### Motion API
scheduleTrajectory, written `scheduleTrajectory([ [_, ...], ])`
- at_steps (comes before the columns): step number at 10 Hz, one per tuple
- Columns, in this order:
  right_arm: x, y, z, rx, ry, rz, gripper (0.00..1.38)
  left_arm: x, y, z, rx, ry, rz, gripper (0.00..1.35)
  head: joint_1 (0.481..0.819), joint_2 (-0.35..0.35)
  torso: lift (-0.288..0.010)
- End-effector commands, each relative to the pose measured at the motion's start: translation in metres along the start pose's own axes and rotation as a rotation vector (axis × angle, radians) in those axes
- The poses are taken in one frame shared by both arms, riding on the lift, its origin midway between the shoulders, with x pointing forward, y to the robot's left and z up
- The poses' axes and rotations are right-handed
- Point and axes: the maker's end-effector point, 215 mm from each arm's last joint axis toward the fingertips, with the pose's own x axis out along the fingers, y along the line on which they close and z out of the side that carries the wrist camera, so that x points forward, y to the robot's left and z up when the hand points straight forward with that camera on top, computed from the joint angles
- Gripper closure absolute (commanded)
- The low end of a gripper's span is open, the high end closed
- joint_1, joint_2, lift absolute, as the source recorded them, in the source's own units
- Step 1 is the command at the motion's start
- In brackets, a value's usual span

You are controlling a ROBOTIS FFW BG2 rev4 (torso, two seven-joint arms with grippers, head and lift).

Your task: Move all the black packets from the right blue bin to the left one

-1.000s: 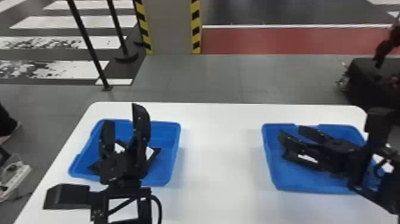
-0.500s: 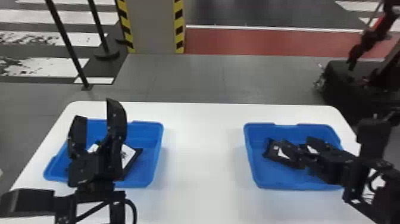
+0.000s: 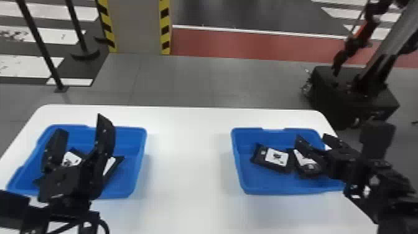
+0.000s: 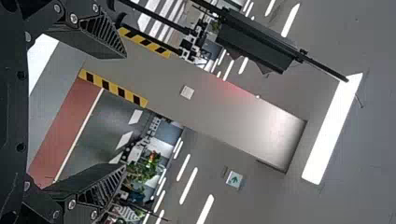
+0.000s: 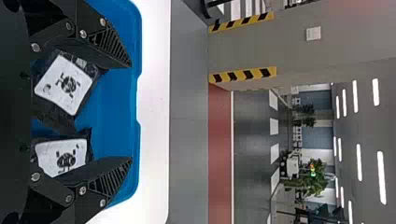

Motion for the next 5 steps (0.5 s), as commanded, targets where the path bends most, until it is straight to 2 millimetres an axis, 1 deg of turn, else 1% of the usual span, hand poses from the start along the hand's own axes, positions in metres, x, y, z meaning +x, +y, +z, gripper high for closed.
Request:
scheduleTrajectory([
  [1,0.018,-0.027,-0.008,-0.012,0.060,-0.045,0.35,0.001,0.000,-0.008,0.036,0.033,-0.006,0.21,0.695,-0.142,-0.110],
  [2,0.029,-0.038,-0.010,-0.014,0.084,-0.063,0.35,0.001,0.000,-0.009,0.054,0.040,-0.008,0.21,0.695,-0.162,-0.110],
  [3,0.042,-0.041,-0.017,0.003,0.108,-0.050,0.35,0.000,0.003,-0.010,0.062,0.041,-0.002,0.21,0.695,-0.170,-0.110],
  [4,0.055,-0.039,-0.026,0.023,0.136,-0.005,0.35,0.000,0.007,-0.007,0.071,0.034,0.010,0.21,0.695,-0.180,-0.110],
  [5,0.062,-0.033,-0.033,0.041,0.162,0.035,0.35,0.001,0.010,-0.004,0.077,0.027,0.014,0.21,0.695,-0.174,-0.110],
])
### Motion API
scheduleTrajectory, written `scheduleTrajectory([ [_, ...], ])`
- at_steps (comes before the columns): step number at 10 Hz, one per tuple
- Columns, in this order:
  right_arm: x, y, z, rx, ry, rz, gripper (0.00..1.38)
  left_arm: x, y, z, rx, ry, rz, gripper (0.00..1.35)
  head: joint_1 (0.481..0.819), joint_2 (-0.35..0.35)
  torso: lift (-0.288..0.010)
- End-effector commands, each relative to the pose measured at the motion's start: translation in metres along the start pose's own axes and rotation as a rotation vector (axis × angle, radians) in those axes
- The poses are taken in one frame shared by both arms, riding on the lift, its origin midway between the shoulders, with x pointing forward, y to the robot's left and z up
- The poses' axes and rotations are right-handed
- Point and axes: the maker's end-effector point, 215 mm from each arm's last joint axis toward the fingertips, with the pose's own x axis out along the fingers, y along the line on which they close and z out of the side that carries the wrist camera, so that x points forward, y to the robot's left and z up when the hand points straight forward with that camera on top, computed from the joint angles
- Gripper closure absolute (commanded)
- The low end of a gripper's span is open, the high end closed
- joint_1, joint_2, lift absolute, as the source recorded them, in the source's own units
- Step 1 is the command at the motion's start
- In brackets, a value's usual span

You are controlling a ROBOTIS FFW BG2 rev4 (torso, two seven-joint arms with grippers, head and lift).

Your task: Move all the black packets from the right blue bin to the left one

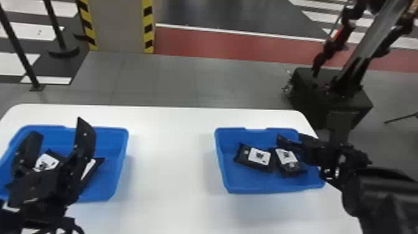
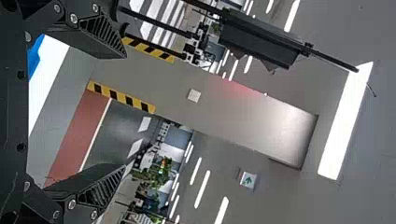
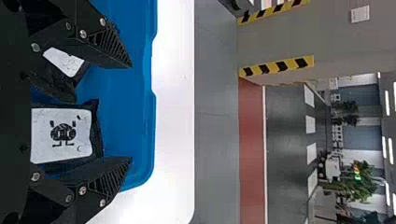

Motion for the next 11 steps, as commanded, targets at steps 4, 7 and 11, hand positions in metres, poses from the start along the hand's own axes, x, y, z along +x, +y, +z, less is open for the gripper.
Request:
scheduleTrajectory([
  [4,0.012,0.038,-0.033,0.018,0.119,0.118,0.35,0.000,0.004,0.006,0.029,-0.017,0.004,0.21,0.695,-0.135,-0.110],
  [7,0.003,0.051,-0.048,0.014,0.151,0.138,0.35,-0.001,0.007,0.007,0.043,-0.021,0.007,0.21,0.695,-0.103,-0.110],
  [11,0.012,0.037,-0.054,0.009,0.179,0.110,0.34,-0.001,0.009,0.007,0.050,-0.019,0.007,0.21,0.695,-0.103,-0.110],
])
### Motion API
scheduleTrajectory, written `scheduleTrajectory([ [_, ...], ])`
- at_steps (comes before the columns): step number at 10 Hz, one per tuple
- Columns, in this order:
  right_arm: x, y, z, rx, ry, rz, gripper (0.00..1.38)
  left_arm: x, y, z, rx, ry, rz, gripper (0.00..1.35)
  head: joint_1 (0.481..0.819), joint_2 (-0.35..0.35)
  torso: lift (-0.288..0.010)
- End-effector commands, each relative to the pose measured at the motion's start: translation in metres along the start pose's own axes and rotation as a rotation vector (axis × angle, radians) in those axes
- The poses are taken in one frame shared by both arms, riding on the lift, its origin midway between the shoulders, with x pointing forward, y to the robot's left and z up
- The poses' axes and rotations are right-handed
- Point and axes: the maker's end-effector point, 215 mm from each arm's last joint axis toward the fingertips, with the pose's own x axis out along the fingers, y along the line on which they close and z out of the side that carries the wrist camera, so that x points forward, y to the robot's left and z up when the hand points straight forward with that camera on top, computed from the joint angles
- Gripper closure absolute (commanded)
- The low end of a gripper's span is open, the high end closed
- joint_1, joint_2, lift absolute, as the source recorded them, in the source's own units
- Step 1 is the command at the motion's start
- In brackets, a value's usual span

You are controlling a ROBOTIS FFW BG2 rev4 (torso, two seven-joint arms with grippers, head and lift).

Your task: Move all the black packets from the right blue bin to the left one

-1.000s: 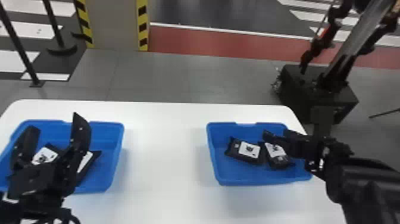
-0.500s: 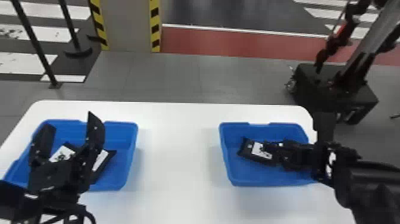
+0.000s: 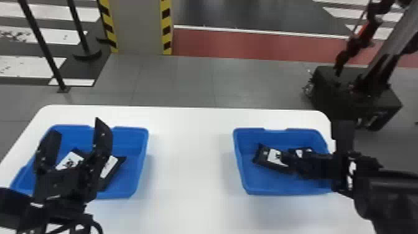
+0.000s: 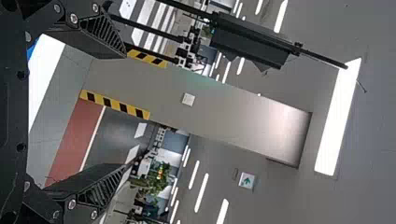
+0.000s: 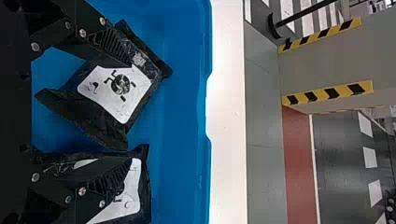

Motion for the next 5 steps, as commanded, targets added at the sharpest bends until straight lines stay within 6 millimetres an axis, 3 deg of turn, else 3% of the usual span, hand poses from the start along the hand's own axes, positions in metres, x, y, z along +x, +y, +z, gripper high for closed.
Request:
scheduleTrajectory([
  [1,0.007,-0.004,0.004,-0.001,-0.004,0.000,0.35,0.000,0.000,0.001,0.000,-0.004,0.000,0.21,0.695,-0.108,-0.110],
  [2,0.019,-0.002,0.007,-0.001,-0.013,0.028,0.36,0.000,0.000,0.002,0.000,-0.006,0.000,0.21,0.695,-0.109,-0.110],
  [4,0.029,0.003,0.006,0.002,0.007,0.049,0.58,0.000,0.000,0.002,0.001,-0.006,-0.001,0.21,0.695,-0.100,-0.110],
  [5,0.032,0.003,-0.002,0.015,0.031,0.056,0.52,0.001,0.000,0.004,0.000,-0.011,-0.001,0.21,0.695,-0.097,-0.110],
])
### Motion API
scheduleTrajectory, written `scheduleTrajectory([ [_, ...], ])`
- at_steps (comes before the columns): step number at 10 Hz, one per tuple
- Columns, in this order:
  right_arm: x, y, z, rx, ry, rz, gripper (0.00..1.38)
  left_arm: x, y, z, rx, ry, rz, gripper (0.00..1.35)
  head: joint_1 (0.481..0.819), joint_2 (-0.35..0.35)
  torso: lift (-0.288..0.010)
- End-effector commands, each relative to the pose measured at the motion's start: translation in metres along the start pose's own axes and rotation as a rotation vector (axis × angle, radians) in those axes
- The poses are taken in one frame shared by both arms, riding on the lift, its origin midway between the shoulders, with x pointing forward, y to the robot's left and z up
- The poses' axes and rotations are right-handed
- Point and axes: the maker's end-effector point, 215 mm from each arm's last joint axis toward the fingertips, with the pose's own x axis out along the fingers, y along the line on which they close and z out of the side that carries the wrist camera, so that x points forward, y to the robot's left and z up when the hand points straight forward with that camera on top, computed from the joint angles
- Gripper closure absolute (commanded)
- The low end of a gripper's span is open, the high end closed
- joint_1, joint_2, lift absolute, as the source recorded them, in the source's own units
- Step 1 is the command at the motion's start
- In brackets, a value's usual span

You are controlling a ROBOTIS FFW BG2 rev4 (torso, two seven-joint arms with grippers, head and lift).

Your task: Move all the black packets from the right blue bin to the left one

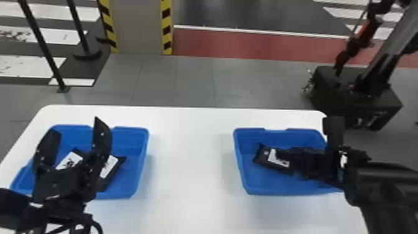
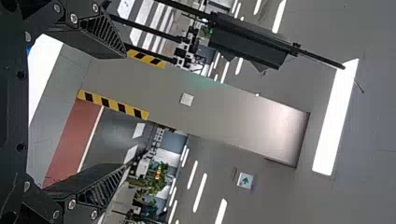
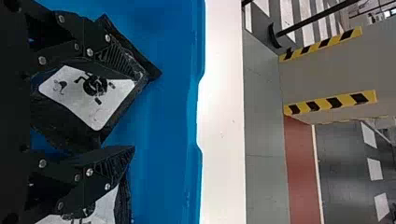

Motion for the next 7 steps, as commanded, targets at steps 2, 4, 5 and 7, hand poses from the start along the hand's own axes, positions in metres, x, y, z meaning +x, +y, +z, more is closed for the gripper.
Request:
scheduleTrajectory([
  [2,0.004,-0.002,-0.013,0.015,0.055,-0.003,0.55,0.001,-0.001,0.001,0.000,-0.004,-0.001,0.21,0.695,-0.094,-0.110],
  [4,0.009,0.003,-0.018,0.019,0.098,0.009,0.54,0.003,-0.002,0.003,0.001,-0.008,-0.005,0.21,0.695,-0.094,-0.110],
  [5,0.015,-0.002,-0.018,0.005,0.137,0.010,0.60,0.003,-0.002,0.002,0.002,-0.006,-0.004,0.21,0.695,-0.091,-0.110],
  [7,0.022,0.010,-0.018,0.030,0.107,0.061,1.09,0.004,-0.004,0.002,0.002,-0.007,-0.011,0.21,0.695,-0.088,-0.110],
])
